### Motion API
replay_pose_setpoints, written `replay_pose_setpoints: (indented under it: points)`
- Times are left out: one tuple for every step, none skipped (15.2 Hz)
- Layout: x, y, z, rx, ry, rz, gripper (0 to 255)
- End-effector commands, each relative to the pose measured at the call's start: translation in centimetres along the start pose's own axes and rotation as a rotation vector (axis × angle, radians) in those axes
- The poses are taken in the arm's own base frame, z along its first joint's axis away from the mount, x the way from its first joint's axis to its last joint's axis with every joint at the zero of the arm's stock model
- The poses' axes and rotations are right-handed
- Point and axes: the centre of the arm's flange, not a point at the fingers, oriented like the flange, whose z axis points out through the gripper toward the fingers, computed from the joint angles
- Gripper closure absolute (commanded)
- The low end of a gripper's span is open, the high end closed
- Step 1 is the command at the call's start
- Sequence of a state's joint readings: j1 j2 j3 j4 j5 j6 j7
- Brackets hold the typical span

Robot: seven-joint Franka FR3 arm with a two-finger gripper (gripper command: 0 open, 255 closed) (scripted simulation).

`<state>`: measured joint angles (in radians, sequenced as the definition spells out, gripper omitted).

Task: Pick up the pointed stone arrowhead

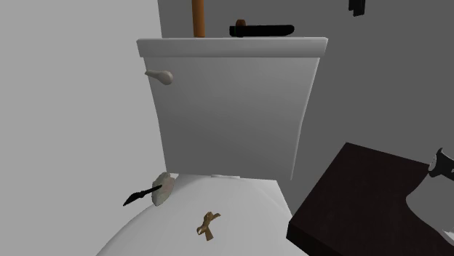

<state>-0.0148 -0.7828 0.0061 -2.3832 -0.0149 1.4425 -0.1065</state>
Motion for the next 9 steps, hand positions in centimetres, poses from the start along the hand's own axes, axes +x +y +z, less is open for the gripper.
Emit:
replay_pose_setpoints:
  points:
    - [0.0, 0.0, 0.0, 0.0, 0.0, 0.0, 0]
    - [0.6, -0.8, 0.8, 0.004, 0.001, 0.013, 0]
    - [1.2, -1.5, 1.6, 0.008, 0.002, 0.026, 0]
    - [1.9, -2.3, 2.4, 0.012, 0.003, 0.039, 0]
    - [2.5, -3.0, 3.2, 0.016, 0.005, 0.051, 0]
    - [3.2, -3.8, 4.0, 0.02, 0.006, 0.064, 0]
    - [3.8, -4.5, 4.8, 0.024, 0.007, 0.077, 0]
    - [4.5, -5.3, 5.6, 0.028, 0.008, 0.09, 0]
    - [5.2, -6.0, 6.4, 0.032, 0.009, 0.103, 0]
